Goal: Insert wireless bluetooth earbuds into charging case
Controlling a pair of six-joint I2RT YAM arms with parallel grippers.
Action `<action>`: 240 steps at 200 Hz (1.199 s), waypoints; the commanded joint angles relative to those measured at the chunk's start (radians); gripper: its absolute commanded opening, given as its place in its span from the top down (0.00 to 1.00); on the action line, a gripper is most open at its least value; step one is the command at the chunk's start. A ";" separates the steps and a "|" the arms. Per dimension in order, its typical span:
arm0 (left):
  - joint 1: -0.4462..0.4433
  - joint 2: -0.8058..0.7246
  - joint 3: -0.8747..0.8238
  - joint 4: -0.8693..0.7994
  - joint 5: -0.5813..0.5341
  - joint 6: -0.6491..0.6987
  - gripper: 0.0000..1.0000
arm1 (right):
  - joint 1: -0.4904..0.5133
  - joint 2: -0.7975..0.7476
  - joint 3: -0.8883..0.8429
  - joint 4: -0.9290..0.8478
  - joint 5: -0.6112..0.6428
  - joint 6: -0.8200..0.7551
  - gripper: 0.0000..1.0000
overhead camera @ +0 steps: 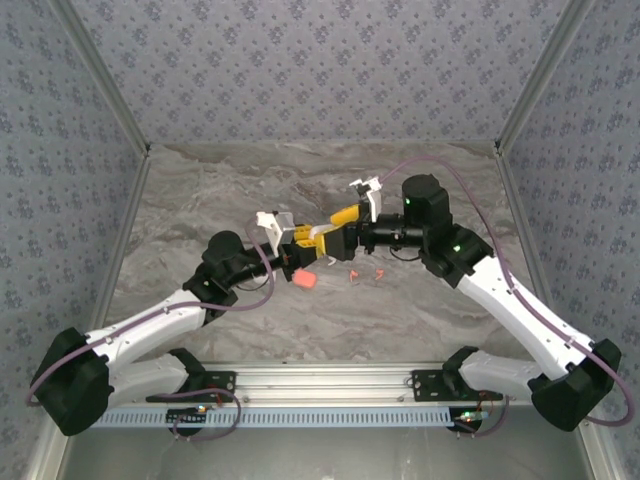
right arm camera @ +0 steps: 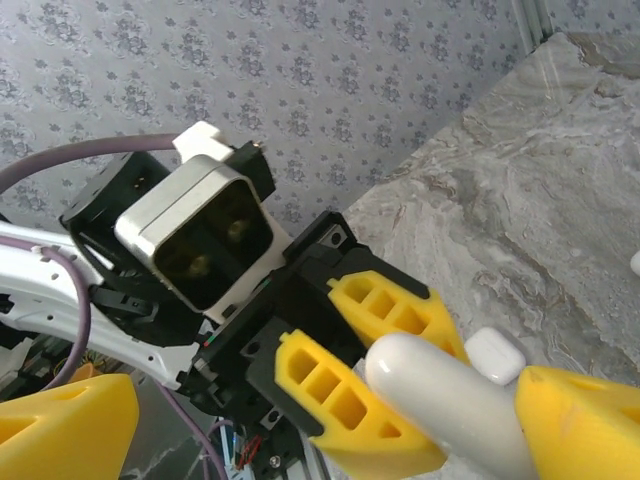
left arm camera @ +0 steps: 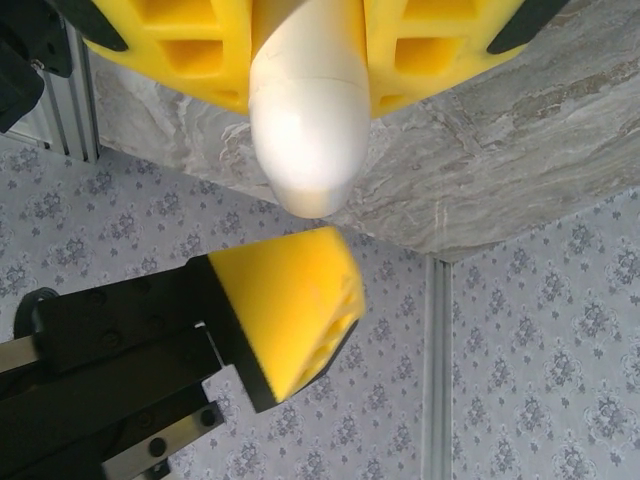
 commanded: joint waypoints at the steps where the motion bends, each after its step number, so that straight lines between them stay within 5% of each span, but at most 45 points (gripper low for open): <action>1: -0.005 -0.003 0.024 0.024 0.000 0.002 1.00 | 0.005 -0.022 -0.009 -0.022 0.030 -0.035 0.01; 58: -0.001 -0.021 0.061 -0.177 -0.119 0.041 1.00 | -0.006 -0.105 0.007 -0.176 0.408 -0.110 0.00; 84: 0.064 -0.016 0.097 -0.339 -0.153 0.013 1.00 | -0.054 -0.136 -0.029 -0.178 0.412 -0.085 0.00; 167: 0.351 0.135 0.073 -0.484 -0.039 -0.223 1.00 | -0.080 -0.112 -0.063 -0.177 0.418 -0.049 0.00; 240: 0.418 0.436 0.167 -0.501 0.009 -0.341 1.00 | -0.080 -0.102 -0.069 -0.192 0.435 -0.050 0.00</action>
